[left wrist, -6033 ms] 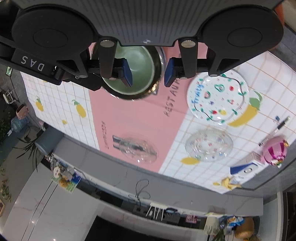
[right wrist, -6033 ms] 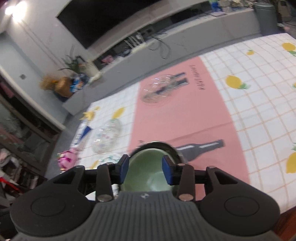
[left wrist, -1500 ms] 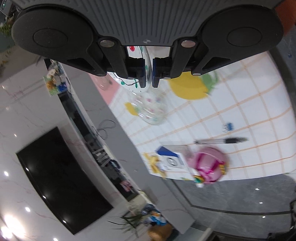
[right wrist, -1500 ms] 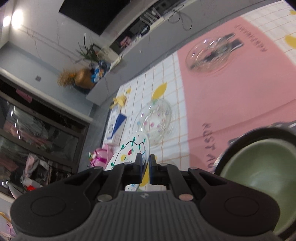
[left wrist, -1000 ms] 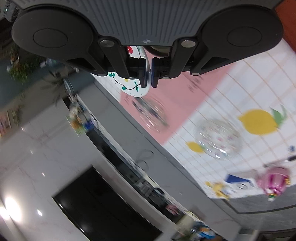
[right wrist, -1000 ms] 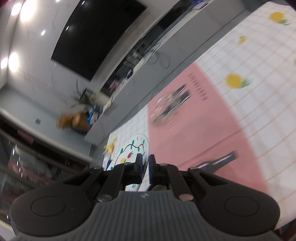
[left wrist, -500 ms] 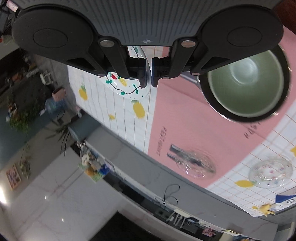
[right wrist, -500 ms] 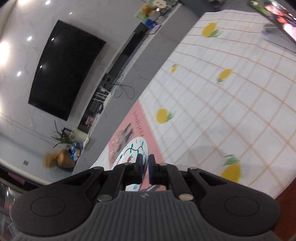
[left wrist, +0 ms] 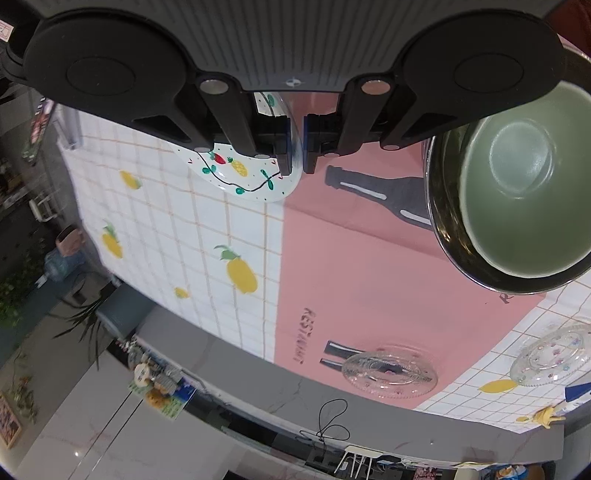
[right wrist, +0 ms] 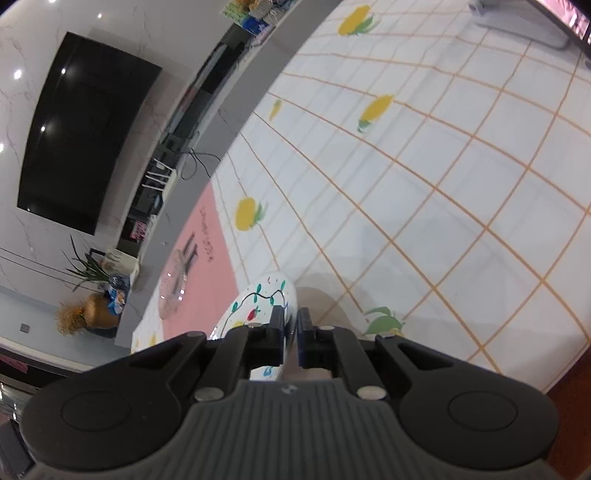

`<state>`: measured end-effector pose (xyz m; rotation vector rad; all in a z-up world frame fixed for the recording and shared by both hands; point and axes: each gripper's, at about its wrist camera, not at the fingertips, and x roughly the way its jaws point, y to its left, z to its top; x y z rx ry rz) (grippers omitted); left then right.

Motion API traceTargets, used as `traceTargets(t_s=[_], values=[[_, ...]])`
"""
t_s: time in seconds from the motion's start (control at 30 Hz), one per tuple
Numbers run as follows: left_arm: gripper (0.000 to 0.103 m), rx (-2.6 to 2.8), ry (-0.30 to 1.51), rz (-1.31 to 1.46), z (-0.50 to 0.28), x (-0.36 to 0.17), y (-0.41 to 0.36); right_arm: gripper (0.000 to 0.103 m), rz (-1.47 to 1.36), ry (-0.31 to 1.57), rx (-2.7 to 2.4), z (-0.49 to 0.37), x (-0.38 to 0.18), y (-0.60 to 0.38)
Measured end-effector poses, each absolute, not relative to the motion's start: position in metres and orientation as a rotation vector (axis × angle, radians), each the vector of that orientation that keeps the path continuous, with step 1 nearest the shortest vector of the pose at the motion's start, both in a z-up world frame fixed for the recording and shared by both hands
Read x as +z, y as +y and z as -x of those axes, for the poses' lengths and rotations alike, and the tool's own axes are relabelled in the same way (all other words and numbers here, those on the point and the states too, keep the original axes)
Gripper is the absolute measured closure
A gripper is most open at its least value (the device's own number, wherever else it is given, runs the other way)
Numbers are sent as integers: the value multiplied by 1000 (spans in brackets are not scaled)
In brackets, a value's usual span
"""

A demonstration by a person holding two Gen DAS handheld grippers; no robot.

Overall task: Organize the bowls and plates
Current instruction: 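Lift the painted plate with the left gripper and carry it beside the bowl stack, then lower the painted plate onto the table and open the left gripper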

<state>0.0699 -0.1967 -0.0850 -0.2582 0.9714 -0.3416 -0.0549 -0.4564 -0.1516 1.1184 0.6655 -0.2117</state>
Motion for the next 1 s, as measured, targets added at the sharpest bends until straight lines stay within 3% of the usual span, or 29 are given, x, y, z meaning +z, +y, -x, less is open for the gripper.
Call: traceTargets(t_s=[0.83, 1.0], values=[[95, -284, 984, -73, -62, -112, -232, 94, -1020, 756, -255, 39, -169, -450], [86, -278, 944, -88, -55, -104, -233, 94, -986, 769, -254, 36, -166, -444]])
